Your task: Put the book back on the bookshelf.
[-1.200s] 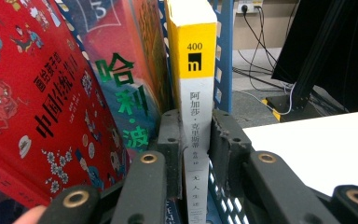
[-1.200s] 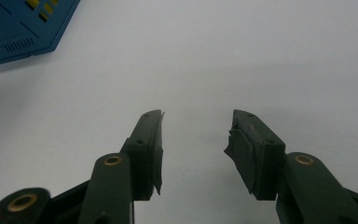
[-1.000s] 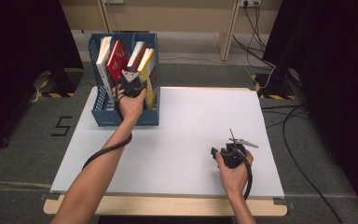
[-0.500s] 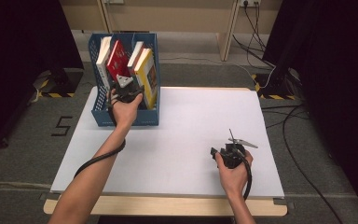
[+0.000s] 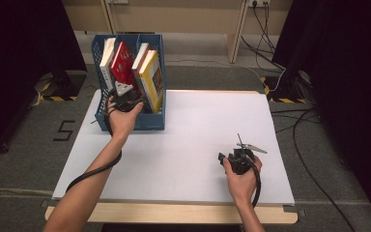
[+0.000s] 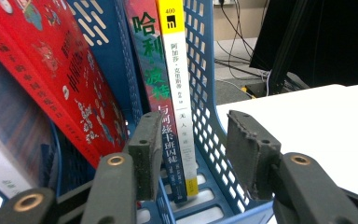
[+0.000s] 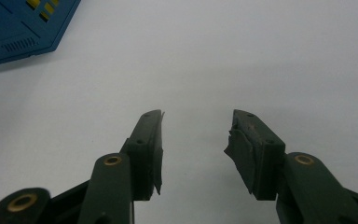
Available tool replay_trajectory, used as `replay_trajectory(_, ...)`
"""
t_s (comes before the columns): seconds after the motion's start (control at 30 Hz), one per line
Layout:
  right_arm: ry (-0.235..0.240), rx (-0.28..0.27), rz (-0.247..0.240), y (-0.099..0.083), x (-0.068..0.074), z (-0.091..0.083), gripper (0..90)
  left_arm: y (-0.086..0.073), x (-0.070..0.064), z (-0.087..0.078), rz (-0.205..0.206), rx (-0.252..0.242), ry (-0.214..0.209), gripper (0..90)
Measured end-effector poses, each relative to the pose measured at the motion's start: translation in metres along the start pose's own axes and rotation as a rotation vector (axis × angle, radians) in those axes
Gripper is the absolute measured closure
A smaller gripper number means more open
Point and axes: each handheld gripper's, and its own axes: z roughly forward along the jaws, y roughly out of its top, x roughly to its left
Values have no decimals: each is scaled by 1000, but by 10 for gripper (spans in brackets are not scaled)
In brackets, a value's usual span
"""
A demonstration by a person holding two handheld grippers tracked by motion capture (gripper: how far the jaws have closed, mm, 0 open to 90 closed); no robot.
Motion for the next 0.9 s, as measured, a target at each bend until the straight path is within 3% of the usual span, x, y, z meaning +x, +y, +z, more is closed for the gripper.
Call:
replay_trajectory(0.4,-2,0,2,0,1,0,544,-15,4,-22,38,12,-18,523)
replay_trajectory(0.9,-4,-1,1,0,1,0,544,-39,11,-51,38,29,-61,502)
